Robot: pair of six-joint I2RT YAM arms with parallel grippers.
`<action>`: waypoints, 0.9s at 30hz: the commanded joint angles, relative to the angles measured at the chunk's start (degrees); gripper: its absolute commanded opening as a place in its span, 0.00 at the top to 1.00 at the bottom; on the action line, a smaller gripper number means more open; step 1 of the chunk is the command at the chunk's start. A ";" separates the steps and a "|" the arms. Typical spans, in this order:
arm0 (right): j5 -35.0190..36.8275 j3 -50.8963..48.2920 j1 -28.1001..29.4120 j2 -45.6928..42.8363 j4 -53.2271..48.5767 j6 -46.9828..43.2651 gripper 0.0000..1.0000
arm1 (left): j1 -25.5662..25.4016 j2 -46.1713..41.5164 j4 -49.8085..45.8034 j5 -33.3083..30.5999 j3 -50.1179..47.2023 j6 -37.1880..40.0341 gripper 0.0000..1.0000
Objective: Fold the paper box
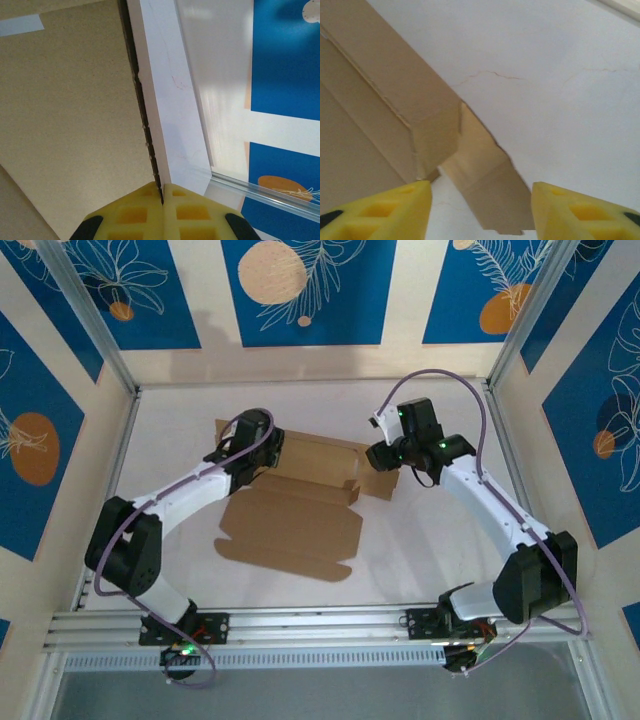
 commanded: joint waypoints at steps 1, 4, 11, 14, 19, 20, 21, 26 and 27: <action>0.59 1.45 -1.17 3.65 -4.09 -3.99 0.35 | -0.25 -1.56 1.19 -2.03 -1.73 1.42 1.00; -0.42 2.81 -1.06 6.69 -5.34 -5.26 0.33 | -0.26 -2.08 2.58 -1.63 -2.23 2.06 1.00; -1.11 5.31 -0.48 11.43 -6.67 -7.09 0.45 | 0.05 -3.15 5.53 -0.06 -3.93 2.60 1.00; 1.57 7.19 0.63 12.49 -7.96 -6.75 0.61 | 0.11 -4.02 7.26 0.75 -5.31 3.21 1.00; 8.91 8.82 2.94 13.24 -8.78 -1.65 0.83 | 0.20 -6.11 8.56 0.75 -7.27 5.77 1.00; 9.71 8.84 3.31 13.09 -8.67 -0.89 0.84 | 0.20 -6.36 8.89 1.00 -7.67 6.25 1.00; 10.55 8.54 3.74 12.86 -8.23 -0.44 0.85 | 0.23 -6.69 9.34 1.27 -8.05 6.84 1.00; 12.72 7.37 4.16 11.95 -6.26 3.76 0.87 | 0.13 -7.98 9.05 0.99 -9.59 9.65 1.00; 12.90 7.14 4.13 11.93 -6.05 4.90 0.87 | 0.06 -8.24 8.73 0.71 -9.91 10.20 1.00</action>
